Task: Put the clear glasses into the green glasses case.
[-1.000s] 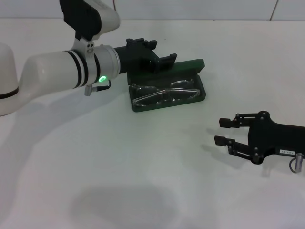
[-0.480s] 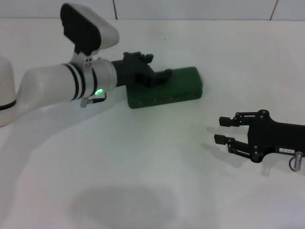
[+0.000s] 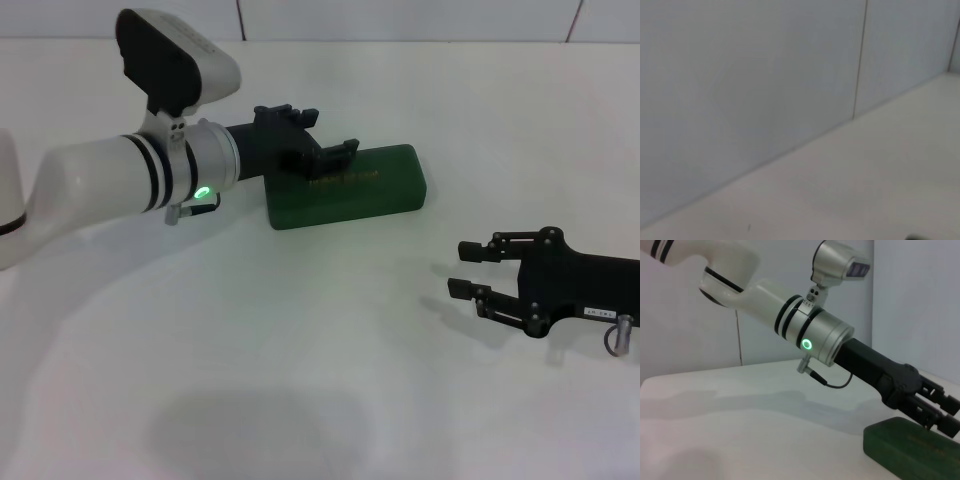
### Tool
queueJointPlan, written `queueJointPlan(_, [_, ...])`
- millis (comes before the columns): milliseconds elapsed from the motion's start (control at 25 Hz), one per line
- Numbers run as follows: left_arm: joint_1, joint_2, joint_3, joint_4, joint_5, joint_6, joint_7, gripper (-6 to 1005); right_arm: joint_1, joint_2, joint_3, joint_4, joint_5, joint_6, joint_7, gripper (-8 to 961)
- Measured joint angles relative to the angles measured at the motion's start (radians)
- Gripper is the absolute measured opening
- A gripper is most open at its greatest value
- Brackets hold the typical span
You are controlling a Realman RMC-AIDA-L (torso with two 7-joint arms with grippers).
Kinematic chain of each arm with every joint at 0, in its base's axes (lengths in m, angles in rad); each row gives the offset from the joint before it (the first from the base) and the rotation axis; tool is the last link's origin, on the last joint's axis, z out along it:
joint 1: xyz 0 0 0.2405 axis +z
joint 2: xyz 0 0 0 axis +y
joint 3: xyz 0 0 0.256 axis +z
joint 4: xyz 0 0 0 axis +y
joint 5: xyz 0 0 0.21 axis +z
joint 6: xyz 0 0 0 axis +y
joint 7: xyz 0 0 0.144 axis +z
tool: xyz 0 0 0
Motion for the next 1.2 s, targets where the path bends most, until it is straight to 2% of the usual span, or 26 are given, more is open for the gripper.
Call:
queueJointPlan(120, [0.048,0.004,-0.006,0.065,-0.029,0.059,0.006,707,0.002,0.000,0.003,0.000,0.003,0.000,0.000,437])
queueJointPlan(240, [0.114,0.010,-0.023,0.130,-0.080,0.185,0.053,707,0.007,0.000,0.008,0.000,0.005,0.000,0.003,460])
queueJointPlan(440, [0.229,0.018,-0.180,0.151,-0.095,0.520,0.193,705,0.020,-0.004,0.010,-0.001,0.051,-0.031,0.013,497])
queueJointPlan(520, [0.263,0.031,-0.221,0.148,-0.088,0.628,0.217,703,0.022,-0.006,0.010,-0.005,0.085,-0.072,0.012,512])
queueJointPlan(640, [0.306,0.059,-0.228,0.142,-0.076,0.747,0.243,702,0.022,-0.006,0.008,-0.022,0.123,-0.129,0.002,535])
queueJointPlan(720, [0.340,0.070,-0.228,0.140,-0.047,0.821,0.280,702,0.024,-0.005,0.005,-0.035,0.125,-0.152,-0.007,550])
queueJointPlan(960, [0.411,0.080,-0.232,0.157,0.042,0.957,0.349,702,0.046,-0.008,-0.001,-0.040,0.109,-0.244,-0.054,595])
queueJointPlan(1160, [0.430,0.081,-0.231,0.165,0.084,0.968,0.351,702,0.051,-0.009,-0.003,-0.039,0.101,-0.267,-0.084,814])
queueJointPlan(1200, [0.430,0.081,-0.230,0.165,0.088,0.969,0.351,702,0.053,-0.008,-0.007,-0.037,0.099,-0.267,-0.090,823])
